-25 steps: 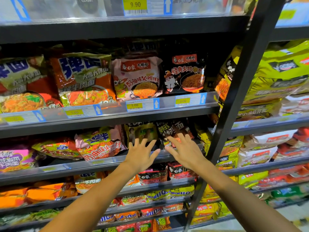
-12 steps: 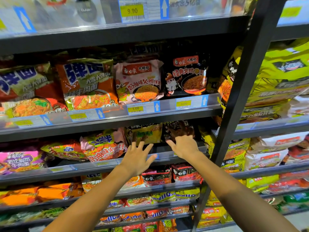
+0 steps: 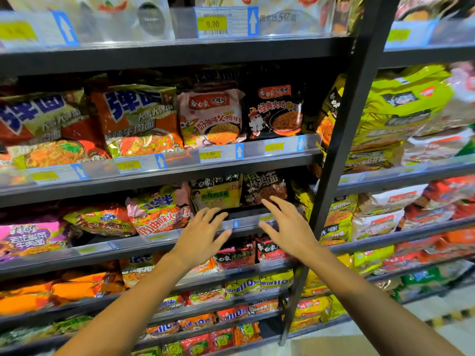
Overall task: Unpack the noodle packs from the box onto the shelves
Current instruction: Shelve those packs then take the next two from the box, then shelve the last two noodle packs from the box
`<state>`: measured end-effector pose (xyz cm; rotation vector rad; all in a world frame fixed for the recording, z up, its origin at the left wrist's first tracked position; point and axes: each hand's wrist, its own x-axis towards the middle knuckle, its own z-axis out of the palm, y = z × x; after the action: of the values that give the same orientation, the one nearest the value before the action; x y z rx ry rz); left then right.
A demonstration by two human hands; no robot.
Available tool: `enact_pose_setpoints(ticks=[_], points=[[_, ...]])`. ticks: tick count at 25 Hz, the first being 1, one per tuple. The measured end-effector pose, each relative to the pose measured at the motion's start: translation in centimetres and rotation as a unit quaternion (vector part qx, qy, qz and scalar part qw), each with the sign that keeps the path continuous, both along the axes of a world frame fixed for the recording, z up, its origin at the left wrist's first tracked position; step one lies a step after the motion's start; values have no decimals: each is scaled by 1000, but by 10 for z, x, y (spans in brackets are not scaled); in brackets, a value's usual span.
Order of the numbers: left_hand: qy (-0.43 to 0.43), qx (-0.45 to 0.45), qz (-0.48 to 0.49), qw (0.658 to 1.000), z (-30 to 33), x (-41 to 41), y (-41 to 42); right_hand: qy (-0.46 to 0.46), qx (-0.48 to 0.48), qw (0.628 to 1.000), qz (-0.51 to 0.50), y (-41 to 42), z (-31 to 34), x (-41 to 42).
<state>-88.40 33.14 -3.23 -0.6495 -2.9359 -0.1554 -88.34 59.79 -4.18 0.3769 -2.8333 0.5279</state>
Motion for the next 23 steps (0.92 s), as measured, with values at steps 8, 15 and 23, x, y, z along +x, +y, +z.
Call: enact_pose_setpoints(ticks=[8,15,23], points=[[-26,11,-99,995,-35,95,-45,-46,1,999,-3,-30,-31,136],[-103,3,-143,984,-88,172,-59,-127,30,991,-21,-43,-69,250],[-168,-3,-175,970,-110,231,-32,-203,41,975,-81,0,-88,352]])
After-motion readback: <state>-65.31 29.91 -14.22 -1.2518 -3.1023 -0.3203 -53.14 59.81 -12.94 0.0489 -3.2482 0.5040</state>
